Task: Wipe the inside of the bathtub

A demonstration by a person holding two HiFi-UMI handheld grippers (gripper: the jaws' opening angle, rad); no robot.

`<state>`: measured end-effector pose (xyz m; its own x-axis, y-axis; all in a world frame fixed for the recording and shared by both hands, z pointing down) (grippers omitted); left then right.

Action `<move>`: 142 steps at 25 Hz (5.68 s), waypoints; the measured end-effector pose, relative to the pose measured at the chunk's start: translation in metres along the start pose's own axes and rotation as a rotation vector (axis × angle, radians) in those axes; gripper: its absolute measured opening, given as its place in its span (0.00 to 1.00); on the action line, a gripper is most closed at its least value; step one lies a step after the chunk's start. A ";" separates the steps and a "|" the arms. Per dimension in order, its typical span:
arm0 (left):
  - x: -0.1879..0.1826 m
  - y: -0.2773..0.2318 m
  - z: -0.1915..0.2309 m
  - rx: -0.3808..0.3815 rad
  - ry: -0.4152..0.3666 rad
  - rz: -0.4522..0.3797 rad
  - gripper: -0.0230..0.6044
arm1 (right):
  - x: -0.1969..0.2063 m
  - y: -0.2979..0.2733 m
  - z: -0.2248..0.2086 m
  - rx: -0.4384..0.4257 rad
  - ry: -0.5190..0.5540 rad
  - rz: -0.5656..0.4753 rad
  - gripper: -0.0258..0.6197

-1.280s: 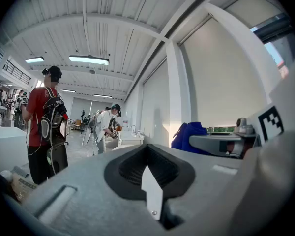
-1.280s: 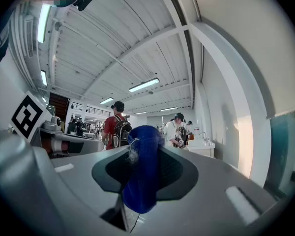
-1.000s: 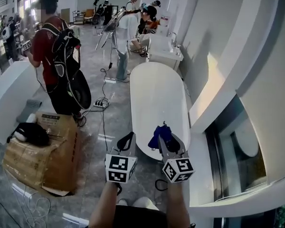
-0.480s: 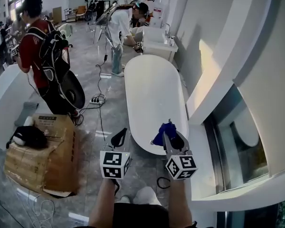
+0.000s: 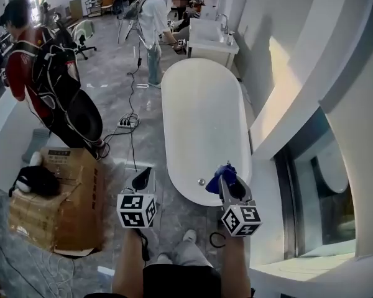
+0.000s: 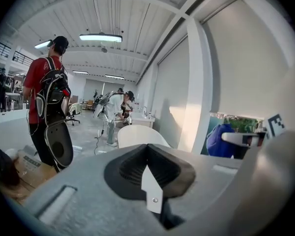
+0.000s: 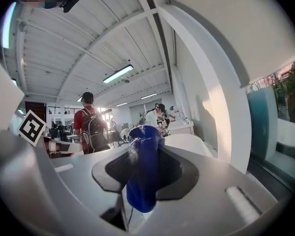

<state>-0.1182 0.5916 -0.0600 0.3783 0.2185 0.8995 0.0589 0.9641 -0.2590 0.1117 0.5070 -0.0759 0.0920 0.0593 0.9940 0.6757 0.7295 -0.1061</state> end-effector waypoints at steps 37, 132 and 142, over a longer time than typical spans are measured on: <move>-0.098 -0.258 -0.070 0.173 0.084 -0.043 0.04 | -0.067 -0.194 -0.152 -0.063 0.084 -0.114 0.23; 0.447 -0.832 0.173 0.458 -0.474 1.247 0.04 | 0.770 -0.580 -0.107 -0.247 -0.770 1.101 0.23; 0.448 -0.819 0.163 0.500 -0.483 1.275 0.04 | 0.739 -0.571 -0.085 -0.338 -0.835 1.052 0.23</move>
<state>-0.1477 -0.0757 0.6126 -0.4217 0.8819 0.2109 -0.4331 0.0084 -0.9013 -0.1437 0.0765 0.7171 0.2835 0.9469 0.1518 0.7161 -0.1038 -0.6903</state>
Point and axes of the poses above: the fingertips, and each gripper's own axes: y backward along the fingers, z to its left, x out of its underside, the point moved 1 cm from there along y, backward along the fingers, and after that the axes turned 12 degrees about y, right-handed, at the moved point
